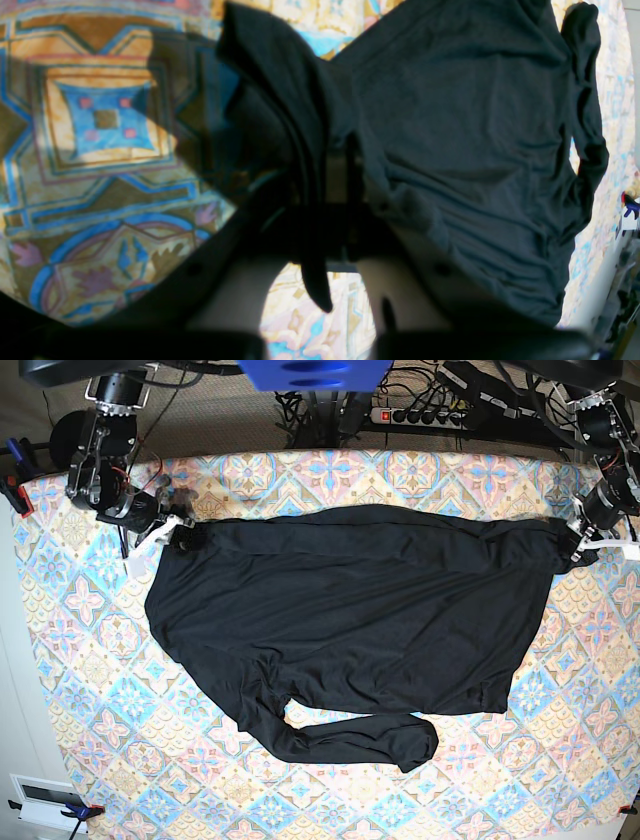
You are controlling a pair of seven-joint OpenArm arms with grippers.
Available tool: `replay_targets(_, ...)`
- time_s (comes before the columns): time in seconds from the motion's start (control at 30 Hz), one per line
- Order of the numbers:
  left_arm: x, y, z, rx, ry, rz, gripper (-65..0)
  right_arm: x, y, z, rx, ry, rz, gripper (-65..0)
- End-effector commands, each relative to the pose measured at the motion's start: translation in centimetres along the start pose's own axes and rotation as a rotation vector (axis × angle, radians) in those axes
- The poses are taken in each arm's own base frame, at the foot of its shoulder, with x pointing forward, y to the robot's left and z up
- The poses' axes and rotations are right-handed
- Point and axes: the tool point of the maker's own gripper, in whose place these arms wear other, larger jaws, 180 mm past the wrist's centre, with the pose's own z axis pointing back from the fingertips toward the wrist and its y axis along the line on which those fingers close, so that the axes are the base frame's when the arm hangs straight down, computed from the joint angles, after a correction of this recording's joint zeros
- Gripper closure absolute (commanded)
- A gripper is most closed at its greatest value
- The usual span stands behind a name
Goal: Layout the t-shirt on the table in an organized manner, then fold the t-shirt properly
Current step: 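Lower the shirt shoulders onto the table with both grippers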
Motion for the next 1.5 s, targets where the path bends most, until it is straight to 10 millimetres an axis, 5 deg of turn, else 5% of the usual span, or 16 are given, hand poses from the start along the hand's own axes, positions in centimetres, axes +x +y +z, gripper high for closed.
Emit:
replay_targets(0.0, 1.8, -1.1, 0.5, -0.027, -0.044, -0.026, -0.1, 1.4, 0.2, 0.5, 0.011, -0.038, 0.021, -3.2)
replay_targets(0.37, 0.8, -1.8, -0.1, -0.038, -0.011, -0.044, 0.0, 3.8, 0.1, 3.0, 0.017, -0.143, 0.005, 0.0)
replay_targets(0.63, -1.0, -1.8, -0.7, -0.031, 0.042, -0.067, 0.0, 2.2, -1.0, 4.9, -0.032, -0.139, 0.001, 0.0)
replay_targets(0.9, -2.6, -2.3, 1.0, -0.031, 0.085, -0.138, 0.0, 0.4, -3.4, 7.0, -0.102, -0.12, -0.046, 0.0)
replay_targets(1.17, -4.3, -0.2, 1.7, 0.018, 0.139, -0.14, 0.0, 0.6, -5.6, 9.4, -0.169, -0.119, -0.07, 0.0)
replay_targets(1.47, -3.7, -1.0, 1.3, 0.002, 0.121, -0.141, -0.1, 1.0, -5.7, 9.3, -0.172, -0.122, -0.063, 0.0)
